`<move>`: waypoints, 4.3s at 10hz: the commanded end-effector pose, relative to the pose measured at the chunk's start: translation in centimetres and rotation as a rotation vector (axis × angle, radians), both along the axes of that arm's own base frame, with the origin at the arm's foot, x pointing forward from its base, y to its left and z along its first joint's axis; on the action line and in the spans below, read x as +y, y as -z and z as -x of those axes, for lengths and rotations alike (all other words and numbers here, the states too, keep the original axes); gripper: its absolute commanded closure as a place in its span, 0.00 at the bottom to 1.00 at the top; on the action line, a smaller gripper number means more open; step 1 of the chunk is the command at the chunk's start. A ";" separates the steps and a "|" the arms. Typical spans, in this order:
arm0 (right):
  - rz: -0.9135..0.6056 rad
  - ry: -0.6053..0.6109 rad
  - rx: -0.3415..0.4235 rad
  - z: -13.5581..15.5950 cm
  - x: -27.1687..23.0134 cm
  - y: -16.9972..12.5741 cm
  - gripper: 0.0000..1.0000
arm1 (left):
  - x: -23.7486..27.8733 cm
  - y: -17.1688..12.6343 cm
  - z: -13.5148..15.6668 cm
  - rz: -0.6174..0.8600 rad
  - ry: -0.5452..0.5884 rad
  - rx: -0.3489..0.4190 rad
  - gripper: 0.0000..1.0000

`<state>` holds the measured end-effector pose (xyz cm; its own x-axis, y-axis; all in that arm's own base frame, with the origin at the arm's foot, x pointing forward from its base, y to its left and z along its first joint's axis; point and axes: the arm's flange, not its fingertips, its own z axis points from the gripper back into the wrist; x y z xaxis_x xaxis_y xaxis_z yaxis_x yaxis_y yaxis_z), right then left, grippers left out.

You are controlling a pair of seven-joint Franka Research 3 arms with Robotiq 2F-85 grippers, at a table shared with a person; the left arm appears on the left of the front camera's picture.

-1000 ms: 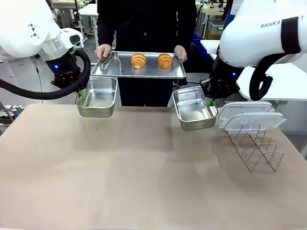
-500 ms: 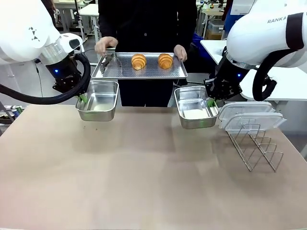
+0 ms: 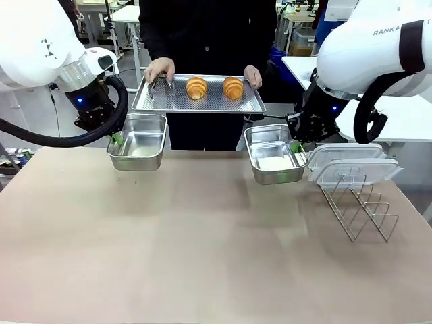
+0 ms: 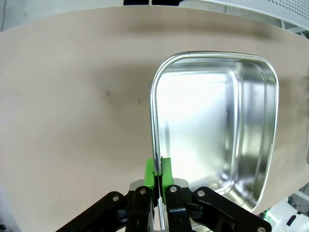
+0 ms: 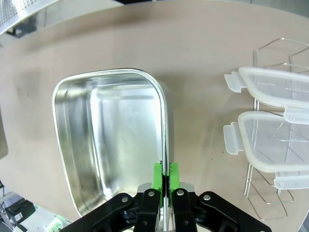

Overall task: Place the bread in airtight containers.
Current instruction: Once an object is inside an Airtight Container , place the container in the center of the table.

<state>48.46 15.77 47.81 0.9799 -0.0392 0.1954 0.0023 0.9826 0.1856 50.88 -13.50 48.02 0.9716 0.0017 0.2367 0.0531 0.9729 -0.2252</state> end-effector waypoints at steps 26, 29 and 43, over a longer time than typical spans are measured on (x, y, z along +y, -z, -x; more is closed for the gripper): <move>0.009 0.008 -0.005 0.1 0.0 -0.3 1.00 | 0.0 -0.5 0.2 -0.001 -0.007 -0.009 1.00; 0.009 0.008 -0.005 0.1 0.0 -0.3 1.00 | 1.3 1.9 0.0 0.010 0.004 0.037 0.93; 0.009 0.008 -0.005 0.1 0.0 -0.3 1.00 | 3.5 15.6 2.0 0.052 0.003 0.110 0.93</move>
